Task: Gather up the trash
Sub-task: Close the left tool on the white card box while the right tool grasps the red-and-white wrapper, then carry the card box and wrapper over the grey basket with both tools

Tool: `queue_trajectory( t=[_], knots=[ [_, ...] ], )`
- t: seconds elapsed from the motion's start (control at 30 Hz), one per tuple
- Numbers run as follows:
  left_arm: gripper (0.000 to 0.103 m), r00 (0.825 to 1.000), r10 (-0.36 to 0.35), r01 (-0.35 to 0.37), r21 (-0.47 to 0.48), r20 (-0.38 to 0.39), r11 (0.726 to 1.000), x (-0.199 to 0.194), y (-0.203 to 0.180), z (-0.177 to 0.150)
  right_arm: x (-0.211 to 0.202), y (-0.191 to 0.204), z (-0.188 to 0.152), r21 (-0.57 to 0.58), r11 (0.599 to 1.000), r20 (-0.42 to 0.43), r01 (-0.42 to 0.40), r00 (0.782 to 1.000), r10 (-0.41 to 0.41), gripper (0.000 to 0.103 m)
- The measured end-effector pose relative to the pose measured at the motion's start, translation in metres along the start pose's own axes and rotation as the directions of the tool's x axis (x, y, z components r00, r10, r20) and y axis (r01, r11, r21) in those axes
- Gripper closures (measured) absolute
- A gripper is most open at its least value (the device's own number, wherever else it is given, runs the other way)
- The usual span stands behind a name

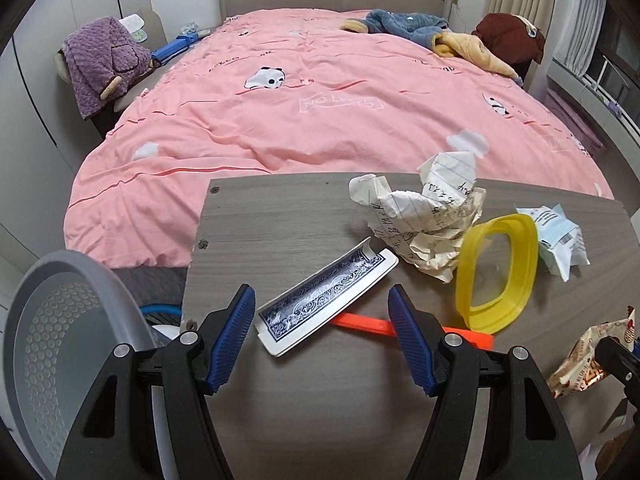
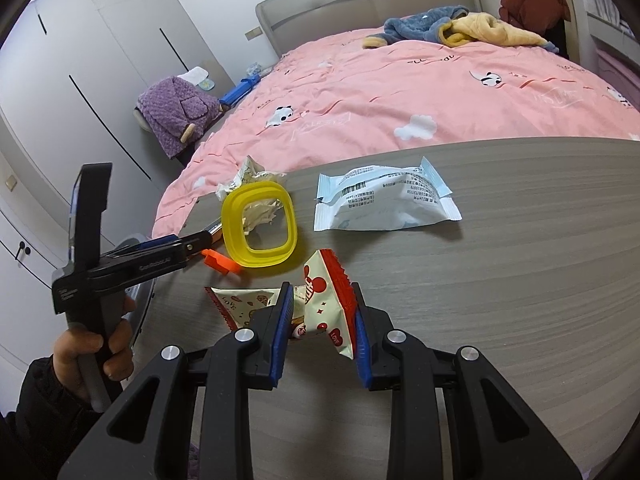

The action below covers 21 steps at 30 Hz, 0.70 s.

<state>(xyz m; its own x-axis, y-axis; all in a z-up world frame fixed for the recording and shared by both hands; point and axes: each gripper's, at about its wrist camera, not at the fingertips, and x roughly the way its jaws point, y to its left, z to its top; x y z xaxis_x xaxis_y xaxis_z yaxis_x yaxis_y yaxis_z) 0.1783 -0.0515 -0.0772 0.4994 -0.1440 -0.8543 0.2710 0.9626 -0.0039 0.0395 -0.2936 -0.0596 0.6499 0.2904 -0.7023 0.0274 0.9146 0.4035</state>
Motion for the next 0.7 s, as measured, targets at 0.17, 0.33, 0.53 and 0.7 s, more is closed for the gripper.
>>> queue_trajectory(
  t=[0.17,0.33,0.53,0.7],
  knots=[
    [0.037,1.000,-0.012,0.013,0.025,-0.018,1.000,0.010,-0.002,0.006,0.003,0.000,0.000,0.001,1.000,-0.008,-0.011,1.000,0.011,0.076],
    [0.048,0.999,-0.021,0.022,0.031,-0.026,0.999,0.016,-0.003,0.009,0.005,0.001,0.000,0.002,1.000,-0.012,-0.014,1.000,0.014,0.076],
    [0.084,0.999,-0.034,0.035,0.019,-0.034,0.999,0.017,0.000,0.011,0.006,0.000,0.000,0.001,1.000,-0.013,-0.013,1.000,0.013,0.076],
    [0.088,0.998,-0.047,0.047,-0.001,-0.032,0.999,0.011,0.001,0.006,0.006,0.000,0.000,-0.001,1.000,-0.012,-0.014,1.000,0.014,0.076]
  ],
)
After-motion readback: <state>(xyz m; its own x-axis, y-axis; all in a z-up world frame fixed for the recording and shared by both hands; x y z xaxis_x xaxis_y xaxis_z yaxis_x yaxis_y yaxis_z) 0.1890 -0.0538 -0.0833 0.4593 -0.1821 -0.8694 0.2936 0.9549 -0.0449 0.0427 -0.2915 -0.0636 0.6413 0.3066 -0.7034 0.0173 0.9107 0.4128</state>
